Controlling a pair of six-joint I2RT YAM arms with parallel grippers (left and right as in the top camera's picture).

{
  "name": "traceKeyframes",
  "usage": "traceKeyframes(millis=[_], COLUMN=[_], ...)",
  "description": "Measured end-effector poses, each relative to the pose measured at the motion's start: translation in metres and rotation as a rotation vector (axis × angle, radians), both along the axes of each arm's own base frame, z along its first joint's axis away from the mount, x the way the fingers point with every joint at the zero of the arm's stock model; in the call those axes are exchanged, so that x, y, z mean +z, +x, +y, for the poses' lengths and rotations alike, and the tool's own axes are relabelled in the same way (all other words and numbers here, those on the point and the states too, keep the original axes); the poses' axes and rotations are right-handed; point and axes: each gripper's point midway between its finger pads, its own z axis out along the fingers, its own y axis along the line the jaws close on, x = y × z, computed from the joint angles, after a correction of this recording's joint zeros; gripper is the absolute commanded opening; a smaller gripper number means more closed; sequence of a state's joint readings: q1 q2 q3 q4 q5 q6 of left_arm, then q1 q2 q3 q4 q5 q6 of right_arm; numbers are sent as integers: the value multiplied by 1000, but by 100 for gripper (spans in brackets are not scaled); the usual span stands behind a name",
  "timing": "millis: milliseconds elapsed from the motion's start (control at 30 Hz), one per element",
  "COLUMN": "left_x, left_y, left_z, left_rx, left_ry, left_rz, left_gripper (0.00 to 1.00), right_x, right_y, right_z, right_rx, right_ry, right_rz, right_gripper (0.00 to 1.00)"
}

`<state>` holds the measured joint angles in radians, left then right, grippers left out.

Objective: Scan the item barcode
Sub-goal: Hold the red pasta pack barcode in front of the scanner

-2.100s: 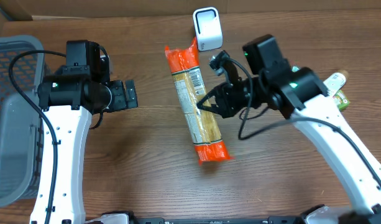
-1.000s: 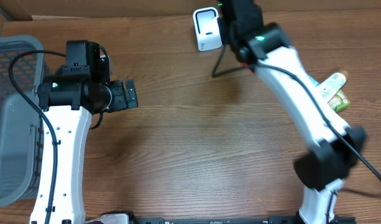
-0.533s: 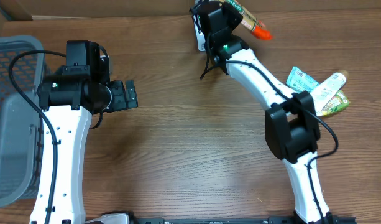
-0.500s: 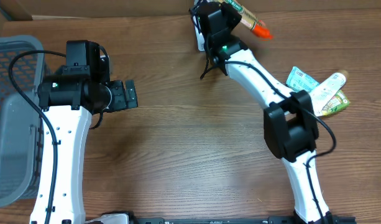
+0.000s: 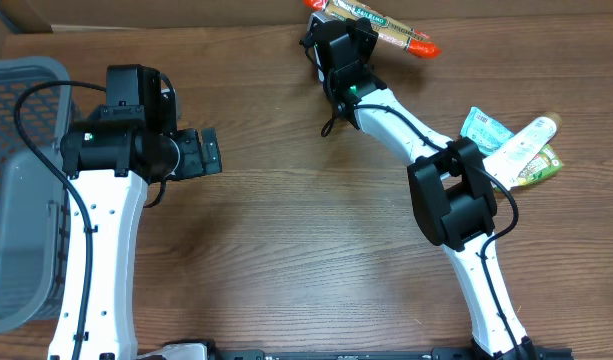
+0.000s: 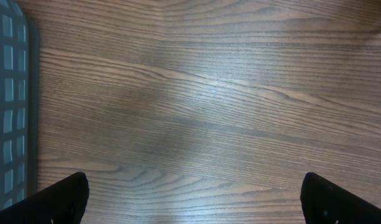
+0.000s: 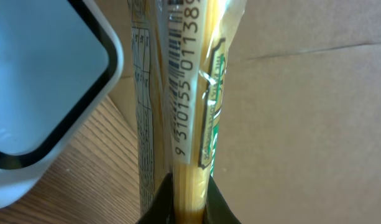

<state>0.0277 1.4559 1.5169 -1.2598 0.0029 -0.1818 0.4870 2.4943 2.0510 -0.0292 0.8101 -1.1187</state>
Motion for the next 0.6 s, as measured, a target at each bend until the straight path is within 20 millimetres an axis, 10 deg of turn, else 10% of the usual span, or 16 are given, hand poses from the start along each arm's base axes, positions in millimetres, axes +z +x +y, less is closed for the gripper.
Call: traceKeyframes(millis=[600], left_x=[0], left_y=[0], left_z=[0], left_rx=[0], left_ry=[0], left_rz=[0], left_gripper=[100], right_x=[-3], right_y=[-18], right_z=[-16], right_rx=[-90], right_ry=[44], right_rz=[65], right_gripper=[4])
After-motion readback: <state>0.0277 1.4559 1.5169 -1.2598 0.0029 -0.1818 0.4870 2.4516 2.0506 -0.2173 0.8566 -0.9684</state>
